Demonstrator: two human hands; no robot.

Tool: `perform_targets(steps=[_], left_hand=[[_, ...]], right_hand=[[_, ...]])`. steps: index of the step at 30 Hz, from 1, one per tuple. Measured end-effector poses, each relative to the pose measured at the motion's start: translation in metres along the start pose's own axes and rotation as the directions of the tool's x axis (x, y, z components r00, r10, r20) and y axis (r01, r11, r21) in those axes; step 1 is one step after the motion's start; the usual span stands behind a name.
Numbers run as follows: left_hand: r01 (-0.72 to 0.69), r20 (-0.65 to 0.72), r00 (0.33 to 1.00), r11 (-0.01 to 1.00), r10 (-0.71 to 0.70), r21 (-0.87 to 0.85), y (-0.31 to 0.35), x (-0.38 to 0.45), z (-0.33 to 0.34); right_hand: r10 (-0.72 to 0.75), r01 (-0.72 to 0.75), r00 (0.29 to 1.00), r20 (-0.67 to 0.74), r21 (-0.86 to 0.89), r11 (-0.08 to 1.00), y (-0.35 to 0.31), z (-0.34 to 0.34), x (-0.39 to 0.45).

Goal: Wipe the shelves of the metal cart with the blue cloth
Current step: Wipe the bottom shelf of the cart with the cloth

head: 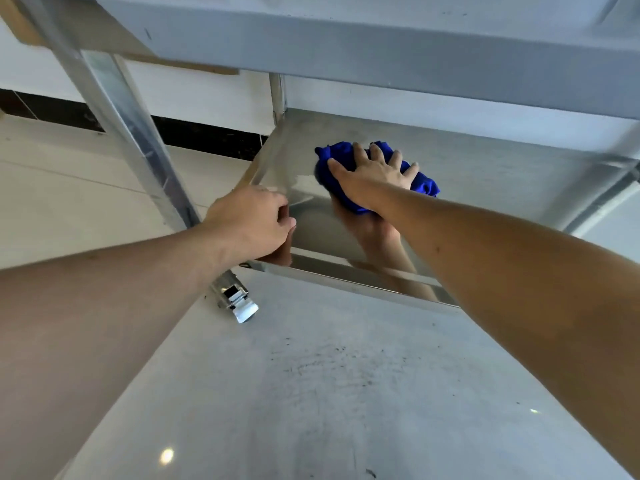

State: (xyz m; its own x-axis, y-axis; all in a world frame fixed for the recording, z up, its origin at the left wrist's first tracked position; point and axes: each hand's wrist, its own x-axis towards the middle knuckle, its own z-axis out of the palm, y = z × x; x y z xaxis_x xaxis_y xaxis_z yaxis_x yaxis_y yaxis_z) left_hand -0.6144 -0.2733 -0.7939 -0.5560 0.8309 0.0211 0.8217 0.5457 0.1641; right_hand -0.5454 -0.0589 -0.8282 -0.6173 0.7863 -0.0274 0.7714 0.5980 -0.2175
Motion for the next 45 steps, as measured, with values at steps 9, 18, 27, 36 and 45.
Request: perform_targets(steps=[9, 18, 27, 36, 45], left_hand=[[-0.062, 0.002, 0.998, 0.998, 0.062, 0.024, -0.016, -0.02, -0.011], [-0.076, -0.077, 0.994, 0.995, 0.071, -0.06, 0.007, 0.004, -0.014], [-0.178, -0.043, 0.984, 0.98, 0.175, -0.087, 0.097, 0.036, 0.009], [-0.308, 0.013, 0.95, 0.939, 0.313, -0.153, 0.199, 0.04, 0.023], [-0.414, 0.044, 0.901, 0.887, 0.431, -0.204, 0.267, 0.033, 0.041]], right_hand=[[-0.274, 0.275, 0.961, 0.026, 0.002, 0.962, -0.071, 0.019, -0.042], [-0.301, 0.301, 0.954, 0.013, 0.016, 0.954, -0.017, 0.01, -0.064], [0.004, -0.004, 0.999, -0.046, 0.012, 1.0, 0.108, -0.02, -0.084], [0.251, -0.251, 0.966, -0.061, 0.013, 0.968, 0.219, -0.047, -0.136], [0.579, -0.579, 0.8, -0.155, 0.051, 0.814, 0.303, -0.063, -0.203]])
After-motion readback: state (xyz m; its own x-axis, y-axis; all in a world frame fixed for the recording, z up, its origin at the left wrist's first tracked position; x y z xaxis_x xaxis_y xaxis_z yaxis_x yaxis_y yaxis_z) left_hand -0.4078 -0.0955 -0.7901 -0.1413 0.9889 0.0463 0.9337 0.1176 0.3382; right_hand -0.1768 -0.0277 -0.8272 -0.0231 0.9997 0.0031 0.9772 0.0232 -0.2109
